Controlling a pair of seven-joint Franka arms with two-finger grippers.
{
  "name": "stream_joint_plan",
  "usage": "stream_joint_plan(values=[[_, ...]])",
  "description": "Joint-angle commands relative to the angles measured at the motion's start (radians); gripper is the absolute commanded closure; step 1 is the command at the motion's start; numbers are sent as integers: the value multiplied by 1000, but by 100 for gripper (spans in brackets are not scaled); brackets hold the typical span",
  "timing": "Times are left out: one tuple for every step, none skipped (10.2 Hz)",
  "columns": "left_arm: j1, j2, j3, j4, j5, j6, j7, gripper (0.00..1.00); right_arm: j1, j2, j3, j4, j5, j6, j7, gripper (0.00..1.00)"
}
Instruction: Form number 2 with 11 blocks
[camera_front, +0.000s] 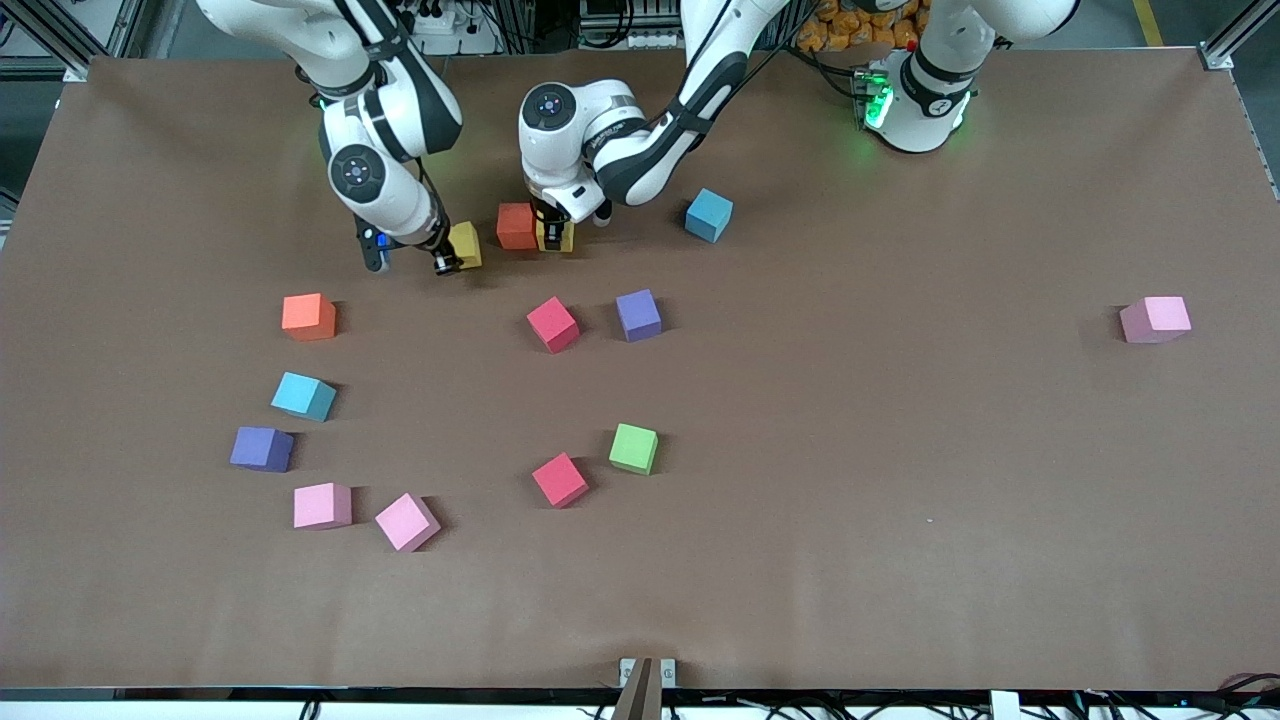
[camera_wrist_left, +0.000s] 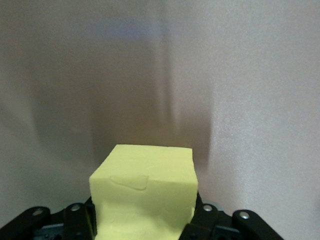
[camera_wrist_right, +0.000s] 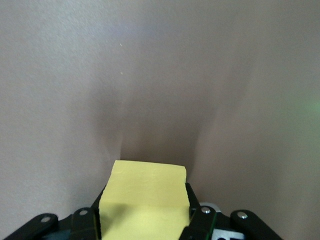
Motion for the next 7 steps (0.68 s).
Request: stream_joint_plan(values=[[-12, 21, 5, 3, -1, -54, -73, 88, 13, -38, 24, -33, 25, 20, 36, 100], [-15, 21, 5, 3, -1, -55, -73, 87, 13, -39, 24, -33, 25, 20, 36, 100], [-24, 22, 5, 3, -2, -55, -73, 87, 13, -39, 24, -32, 25, 18, 35, 100], [-24, 24, 5, 5, -2, -55, -75, 87, 11, -41, 23, -32, 23, 20, 33, 100], [-26, 22, 5, 5, -4, -55, -75, 87, 2, -41, 23, -27, 23, 20, 17, 100], [-33, 24, 5, 6, -4, -55, -76, 87, -13, -41, 21, -24, 19, 23, -5, 100], [-36, 25, 5, 6, -4, -55, -76, 87, -44, -42, 21, -21, 19, 26, -66, 100]])
